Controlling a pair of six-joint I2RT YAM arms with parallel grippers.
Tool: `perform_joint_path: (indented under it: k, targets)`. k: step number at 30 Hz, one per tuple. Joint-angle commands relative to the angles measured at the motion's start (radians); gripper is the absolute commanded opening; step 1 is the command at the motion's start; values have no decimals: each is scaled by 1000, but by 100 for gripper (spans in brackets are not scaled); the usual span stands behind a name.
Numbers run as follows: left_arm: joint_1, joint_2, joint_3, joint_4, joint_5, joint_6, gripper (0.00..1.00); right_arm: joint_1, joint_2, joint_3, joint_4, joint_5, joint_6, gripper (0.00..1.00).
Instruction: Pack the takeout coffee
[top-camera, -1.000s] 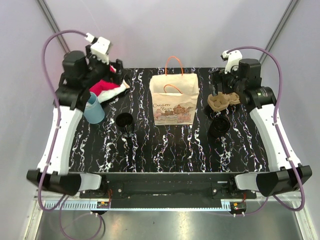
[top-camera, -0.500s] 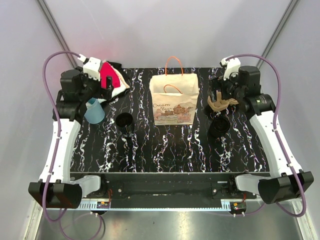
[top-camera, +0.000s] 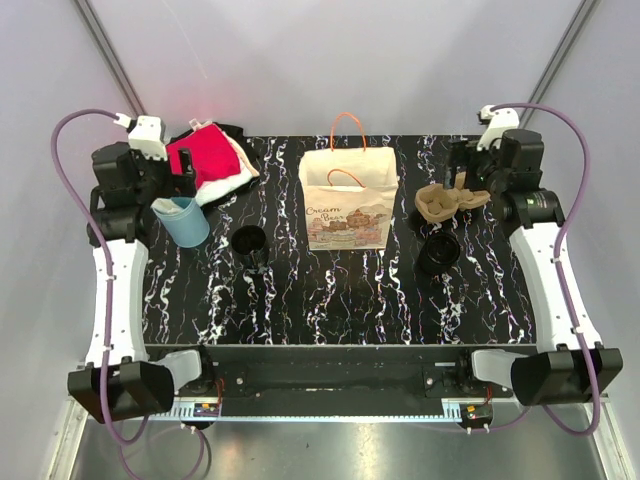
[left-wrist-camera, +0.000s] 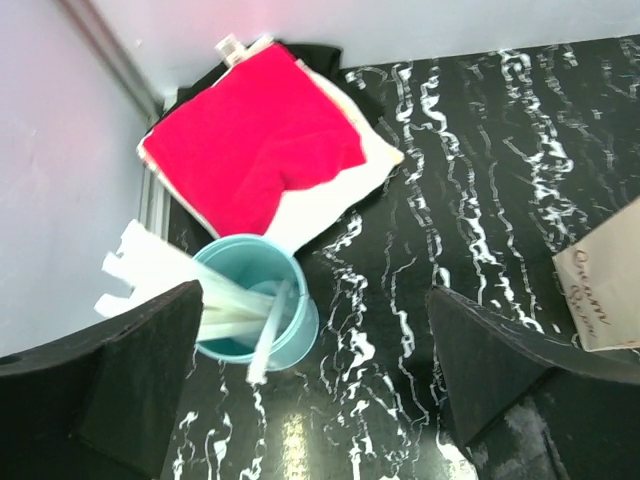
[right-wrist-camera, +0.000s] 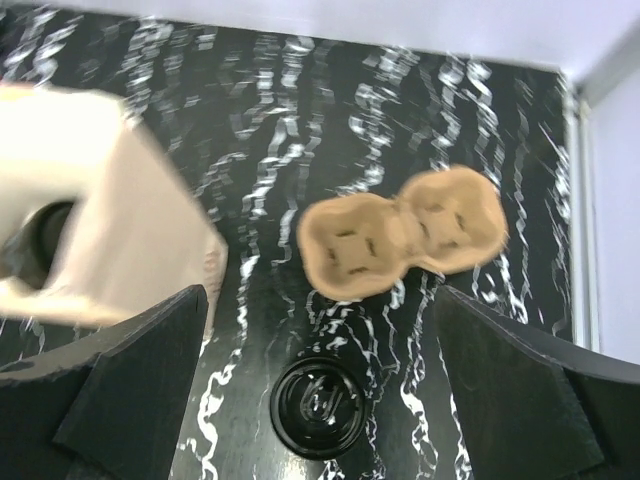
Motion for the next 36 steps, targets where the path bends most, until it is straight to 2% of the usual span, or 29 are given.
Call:
perform_joint_path:
  k: [1,8,14,25,36]
  targets:
    - [73,36,17,-1,111,1,99,-71,31,-20,66,15,111,100]
    - [121,73,28,-118,182,110,99,-99,42,-36,74,-37,138,100]
    - [132,50,-47,-141,194,182,99,-99,60,-40,79,-56,141,100]
    - [187,-3,-130,-117,304,175,99,-99,66,-45,76,-65,141,100]
    - [265,16,-150,-124,401,164,97,-111,80,-53,82,-88,154,100]
